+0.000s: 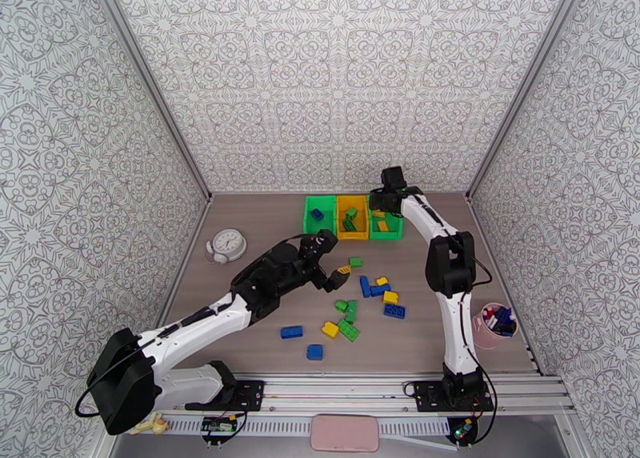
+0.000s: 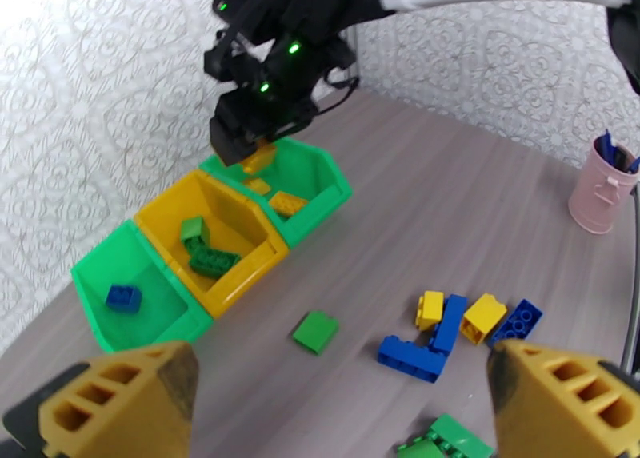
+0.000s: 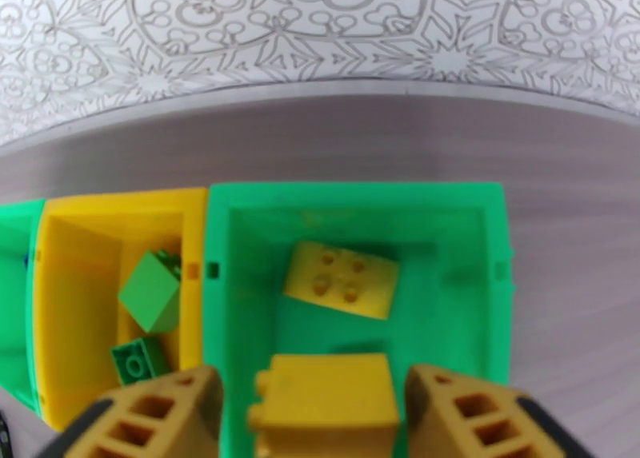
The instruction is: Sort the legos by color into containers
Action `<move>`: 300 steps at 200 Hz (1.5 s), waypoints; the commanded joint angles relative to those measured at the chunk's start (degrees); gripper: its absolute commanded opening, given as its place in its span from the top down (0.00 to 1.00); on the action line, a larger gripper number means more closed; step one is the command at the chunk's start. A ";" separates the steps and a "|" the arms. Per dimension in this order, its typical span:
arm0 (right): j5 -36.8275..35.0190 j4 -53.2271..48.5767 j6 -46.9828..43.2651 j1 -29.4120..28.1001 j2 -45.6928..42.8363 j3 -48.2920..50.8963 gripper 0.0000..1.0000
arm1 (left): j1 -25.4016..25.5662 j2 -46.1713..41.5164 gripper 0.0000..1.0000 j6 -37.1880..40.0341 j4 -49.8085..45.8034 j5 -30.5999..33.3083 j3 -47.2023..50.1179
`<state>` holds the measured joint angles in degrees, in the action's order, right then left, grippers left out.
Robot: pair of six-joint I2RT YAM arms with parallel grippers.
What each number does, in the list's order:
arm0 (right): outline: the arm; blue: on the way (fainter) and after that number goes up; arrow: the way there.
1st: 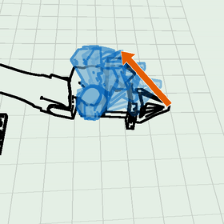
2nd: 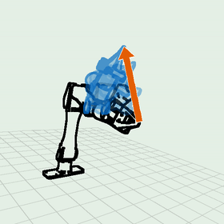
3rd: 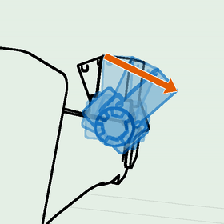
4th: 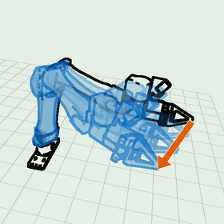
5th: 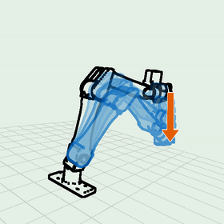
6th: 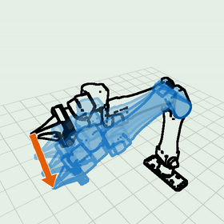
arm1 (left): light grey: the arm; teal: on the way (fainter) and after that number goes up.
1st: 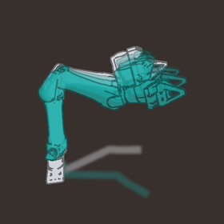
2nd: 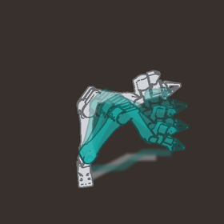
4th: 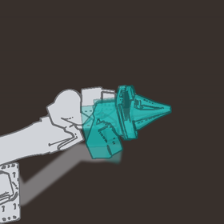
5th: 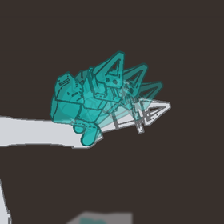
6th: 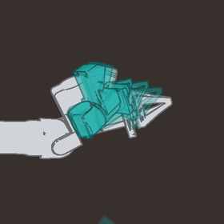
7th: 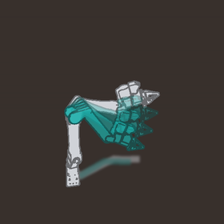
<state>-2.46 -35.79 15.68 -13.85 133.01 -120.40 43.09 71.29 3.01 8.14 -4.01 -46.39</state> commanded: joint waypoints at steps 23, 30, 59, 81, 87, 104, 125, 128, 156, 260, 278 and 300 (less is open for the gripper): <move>1.83 4.51 -0.90 0.22 -11.42 12.71 0.17 | 3.36 -4.12 0.00 -14.00 -12.00 13.99 -2.91; 2.50 6.16 -1.20 0.22 -13.64 15.71 0.15 | 4.36 -4.71 0.00 -16.91 -14.05 16.54 -3.09; 6.91 12.57 -2.99 0.14 -22.42 28.79 0.07 | 6.25 -6.05 0.00 -38.57 -29.87 24.43 -5.79; 9.75 15.49 -4.75 0.07 -28.58 37.46 0.03 | 8.67 -5.66 0.00 -46.05 -42.56 27.79 -8.16; 10.37 16.05 -5.32 -0.04 -30.18 39.73 0.02 | 9.45 -5.36 0.00 -48.87 -45.39 29.02 -8.39; 12.09 16.50 -6.73 -0.39 -34.28 45.00 0.00 | 9.85 -3.89 0.00 -56.57 -53.05 27.19 -8.43; 14.54 16.29 -7.84 -0.63 -38.63 50.55 0.00 | 9.73 -0.97 0.00 -63.91 -61.06 22.95 -9.50; 14.77 16.20 -8.06 -0.65 -39.23 51.39 0.00 | 9.78 -0.68 0.00 -64.47 -61.66 22.24 -9.54; 14.17 15.34 -9.61 -1.00 -43.25 56.96 0.00 | 9.82 1.19 0.00 -67.22 -62.99 16.91 -7.63; 13.16 18.10 -3.35 -1.00 -44.92 61.45 0.00 | 8.21 7.01 0.00 -60.11 -54.99 11.47 0.90; 13.28 18.32 -3.06 -1.00 -45.03 62.10 0.00 | 7.31 7.19 0.00 -60.05 -51.63 9.32 3.23; 13.19 18.04 -3.05 -1.01 -45.12 62.21 0.00 | 6.87 7.93 0.00 -59.83 -50.51 8.84 4.09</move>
<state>10.61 -18.44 11.29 -14.57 88.86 -59.22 50.74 78.22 -58.17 -45.67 6.85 -43.59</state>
